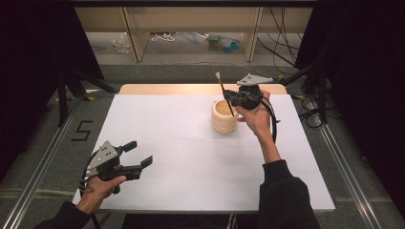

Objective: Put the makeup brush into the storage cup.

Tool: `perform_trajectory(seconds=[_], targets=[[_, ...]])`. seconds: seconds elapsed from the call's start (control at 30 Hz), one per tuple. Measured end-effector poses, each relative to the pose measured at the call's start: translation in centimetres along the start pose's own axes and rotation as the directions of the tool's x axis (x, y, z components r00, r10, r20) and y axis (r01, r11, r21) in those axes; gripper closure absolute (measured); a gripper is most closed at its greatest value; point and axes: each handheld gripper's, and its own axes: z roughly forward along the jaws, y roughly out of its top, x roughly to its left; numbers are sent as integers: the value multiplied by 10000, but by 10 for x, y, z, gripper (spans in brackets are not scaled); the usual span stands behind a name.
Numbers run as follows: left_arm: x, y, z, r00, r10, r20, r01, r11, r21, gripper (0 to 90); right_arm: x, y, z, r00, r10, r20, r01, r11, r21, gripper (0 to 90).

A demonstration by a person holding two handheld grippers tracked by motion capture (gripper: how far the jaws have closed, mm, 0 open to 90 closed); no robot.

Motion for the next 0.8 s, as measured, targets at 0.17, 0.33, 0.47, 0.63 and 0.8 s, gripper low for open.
perform_trajectory(seconds=[0.17,0.33,0.47,0.63,0.8], targets=[[0,0,0,10000,-13,5,13,10000,-12,155,-2,1,5,10000,49,20,-49,10000,-74,831],[0,0,0,10000,-11,16,11,10000,-7,155,-6,0,10,9999,128,114,-127,9999,-80,831],[0,0,0,10000,-4,19,4,10000,-3,155,-8,0,13,9998,125,155,-124,9999,-120,831],[1,0,0,9999,113,16,-113,9999,18,155,-9,2,14,9996,97,256,-92,9998,-190,831],[1,0,0,9999,159,16,-159,9999,22,155,-10,2,17,9997,117,219,-112,9997,-232,831]])
